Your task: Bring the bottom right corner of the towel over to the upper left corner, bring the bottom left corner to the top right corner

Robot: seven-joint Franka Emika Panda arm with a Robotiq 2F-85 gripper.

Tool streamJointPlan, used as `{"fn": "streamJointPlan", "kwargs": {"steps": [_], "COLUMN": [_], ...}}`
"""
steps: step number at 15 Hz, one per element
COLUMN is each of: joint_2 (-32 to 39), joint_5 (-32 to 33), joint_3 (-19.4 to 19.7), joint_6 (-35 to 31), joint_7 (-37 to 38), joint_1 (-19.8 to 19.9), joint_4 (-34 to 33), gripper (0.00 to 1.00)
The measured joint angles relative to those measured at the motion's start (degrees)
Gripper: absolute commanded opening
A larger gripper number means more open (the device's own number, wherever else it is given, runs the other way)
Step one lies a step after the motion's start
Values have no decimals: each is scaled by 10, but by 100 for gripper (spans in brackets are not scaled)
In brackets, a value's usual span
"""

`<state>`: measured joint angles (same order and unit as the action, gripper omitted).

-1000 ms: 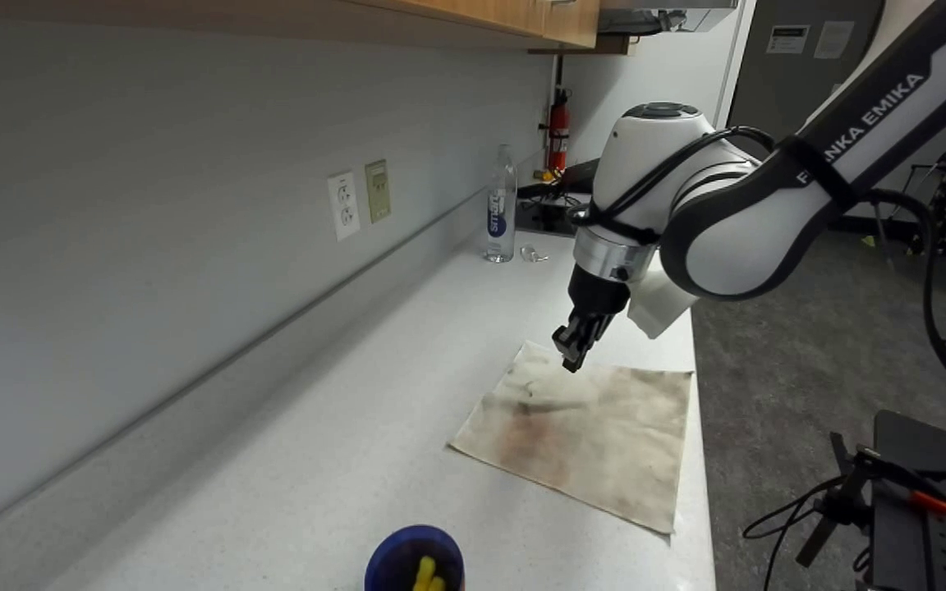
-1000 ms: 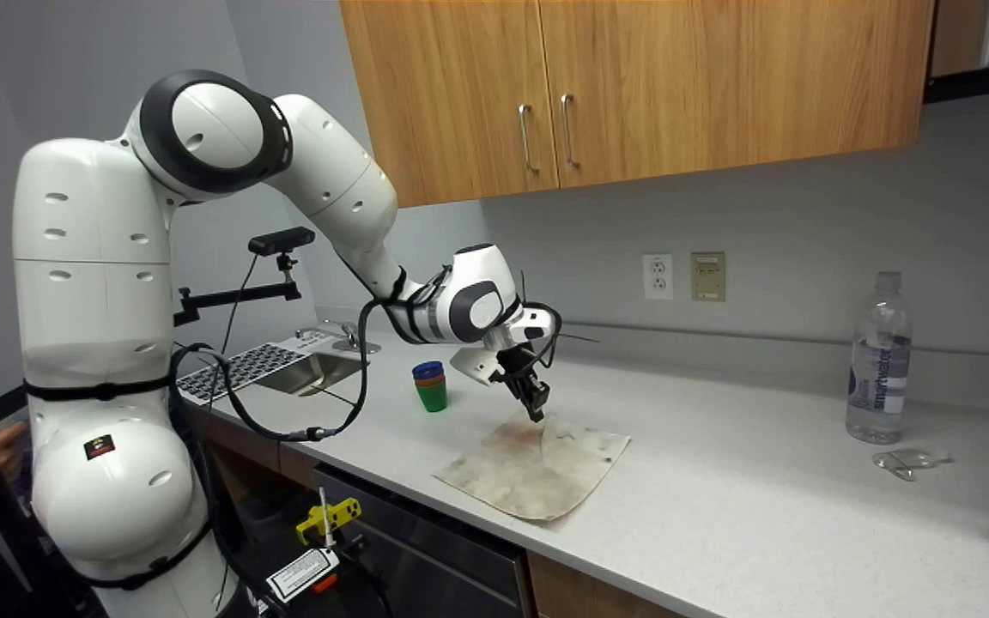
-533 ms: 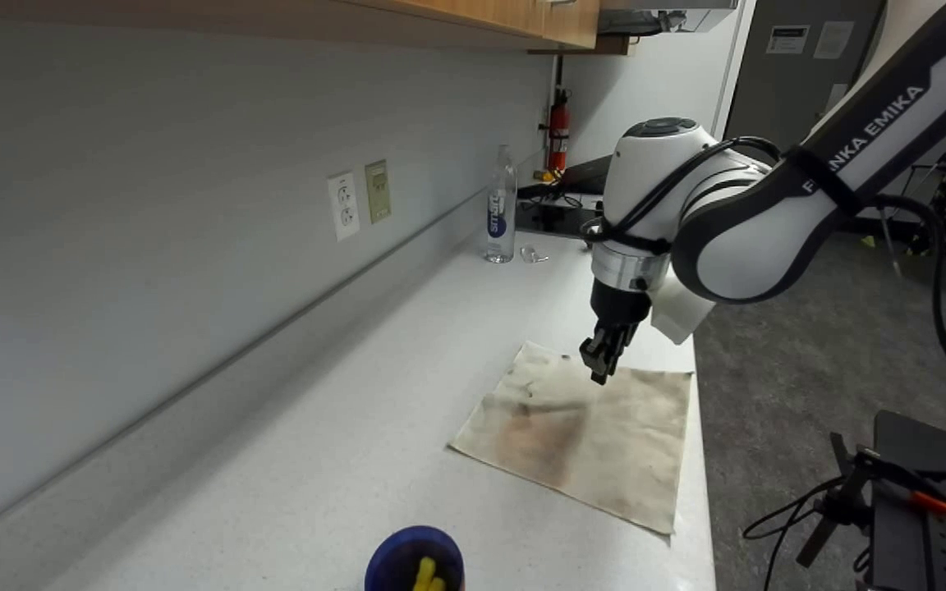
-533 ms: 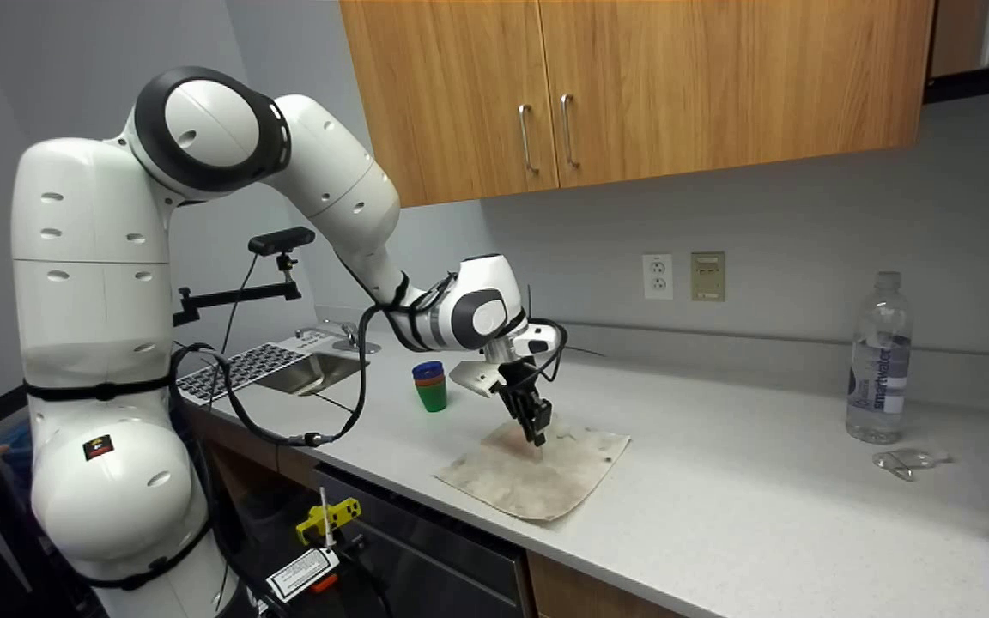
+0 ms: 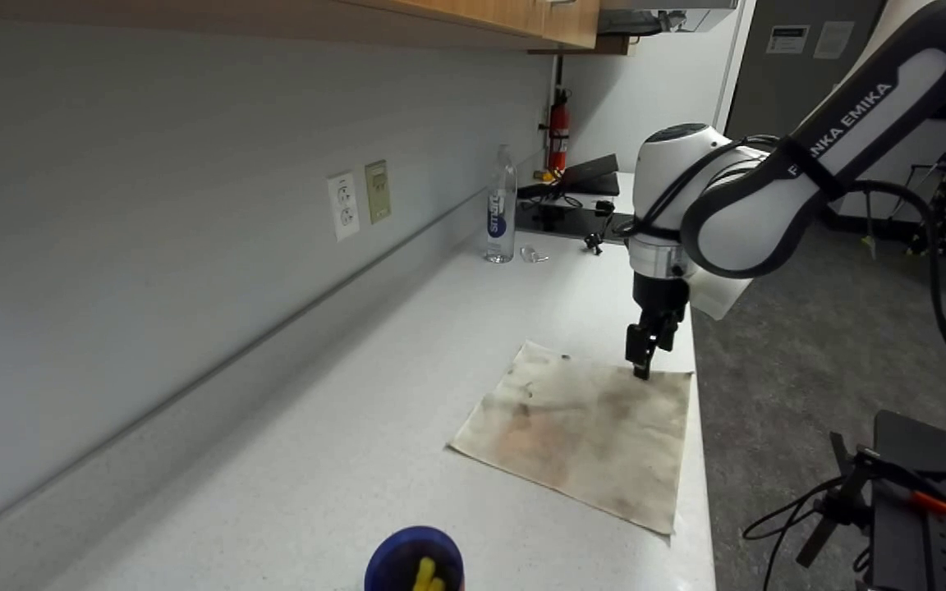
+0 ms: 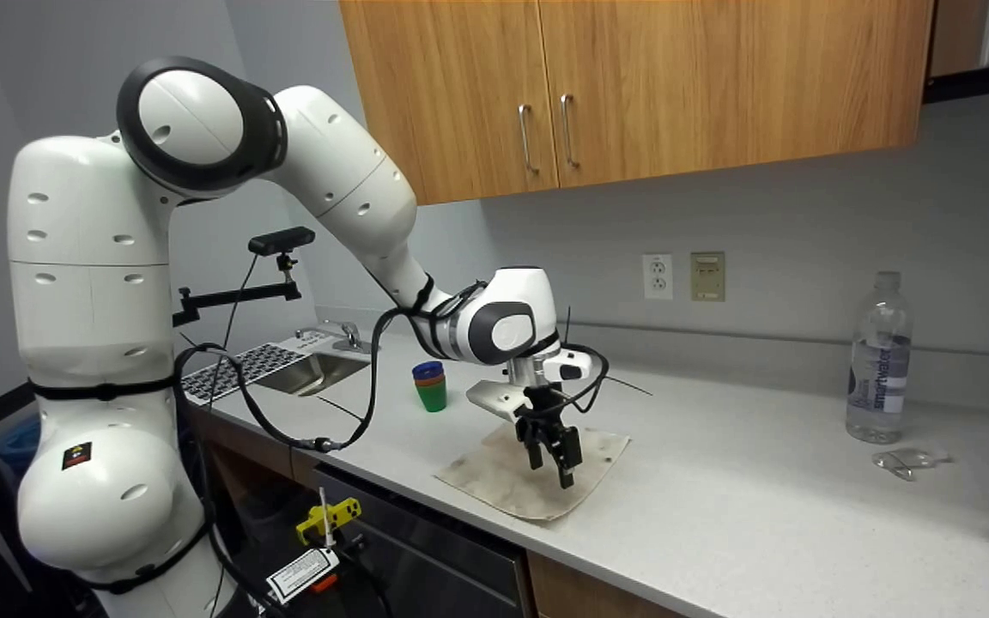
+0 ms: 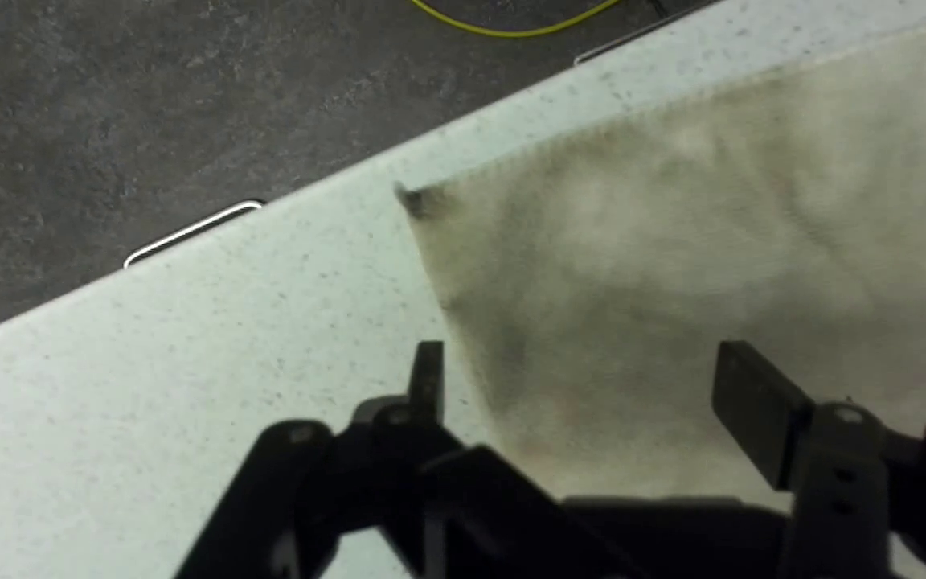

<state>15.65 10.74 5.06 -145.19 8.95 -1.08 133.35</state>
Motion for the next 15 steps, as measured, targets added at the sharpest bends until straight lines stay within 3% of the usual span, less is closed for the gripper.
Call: {"fn": "streamJointPlan", "kwargs": {"steps": [5,10,15], "joint_2": [4,18,41], "joint_5": [-75,-182,-205], "joint_3": [-4,-32,-35], "joint_6": [15,62,77], "joint_7": [-94,-208,-241], "joint_1": [52,86,97], "joint_4": [2,-4,-18], "gripper": [100,100,100]}}
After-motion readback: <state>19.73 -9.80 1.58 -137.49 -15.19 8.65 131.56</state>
